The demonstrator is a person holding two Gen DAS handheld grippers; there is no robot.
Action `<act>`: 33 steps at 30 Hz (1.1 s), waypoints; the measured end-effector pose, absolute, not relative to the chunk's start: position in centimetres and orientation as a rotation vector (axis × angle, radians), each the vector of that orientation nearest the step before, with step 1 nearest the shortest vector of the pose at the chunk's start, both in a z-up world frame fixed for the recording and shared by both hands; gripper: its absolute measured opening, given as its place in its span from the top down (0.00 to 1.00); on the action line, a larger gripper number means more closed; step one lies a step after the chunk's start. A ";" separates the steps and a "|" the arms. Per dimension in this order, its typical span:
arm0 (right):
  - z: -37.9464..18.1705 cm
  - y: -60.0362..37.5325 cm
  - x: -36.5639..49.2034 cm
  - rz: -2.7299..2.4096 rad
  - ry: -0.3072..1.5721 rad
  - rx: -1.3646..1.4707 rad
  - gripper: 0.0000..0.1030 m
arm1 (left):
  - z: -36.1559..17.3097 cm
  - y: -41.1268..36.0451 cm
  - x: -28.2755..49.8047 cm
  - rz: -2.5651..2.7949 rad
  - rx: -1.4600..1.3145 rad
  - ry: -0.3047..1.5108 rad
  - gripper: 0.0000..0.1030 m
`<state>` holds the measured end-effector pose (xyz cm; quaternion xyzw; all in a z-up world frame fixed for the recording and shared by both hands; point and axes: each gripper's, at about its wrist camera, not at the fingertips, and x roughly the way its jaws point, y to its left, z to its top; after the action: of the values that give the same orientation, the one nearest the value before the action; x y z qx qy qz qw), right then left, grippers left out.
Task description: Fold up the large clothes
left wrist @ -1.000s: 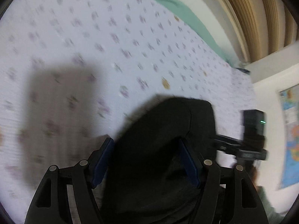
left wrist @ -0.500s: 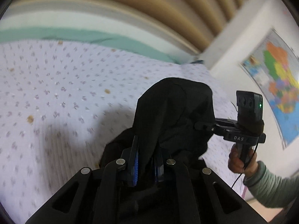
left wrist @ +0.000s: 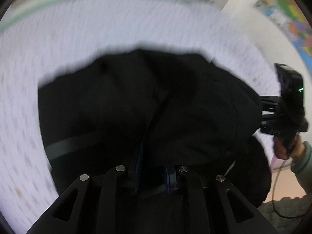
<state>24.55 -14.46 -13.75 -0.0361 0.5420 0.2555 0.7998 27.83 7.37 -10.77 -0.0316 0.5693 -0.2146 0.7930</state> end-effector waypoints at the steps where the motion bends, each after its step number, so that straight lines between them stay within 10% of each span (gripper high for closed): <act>1: -14.7 -14.9 24.1 0.538 1.210 -0.058 0.74 | -11.9 7.6 27.0 -0.436 -0.072 1.256 0.81; 7: -12.5 -18.6 23.6 0.483 1.245 0.059 0.73 | -9.0 10.7 25.0 -0.391 -0.157 1.219 0.81; 12: -4.9 -17.4 26.8 0.521 1.045 0.153 0.26 | -1.8 12.0 27.3 -0.433 -0.278 1.020 0.73; 14: -4.2 -15.8 27.9 0.546 1.014 0.173 0.26 | -1.2 11.4 28.9 -0.460 -0.352 0.999 0.61; 24: -19.8 -9.1 29.9 0.441 1.337 0.030 0.36 | -16.0 8.8 31.6 -0.365 -0.518 1.353 0.62; 33: -13.2 -9.5 26.3 0.523 1.224 0.095 0.39 | -10.8 8.8 27.3 -0.458 -0.504 1.213 0.65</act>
<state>26.34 -9.50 -13.20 0.0442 0.5674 0.2425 0.7857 27.26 8.79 -10.80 -0.2322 0.5589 -0.2109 0.7676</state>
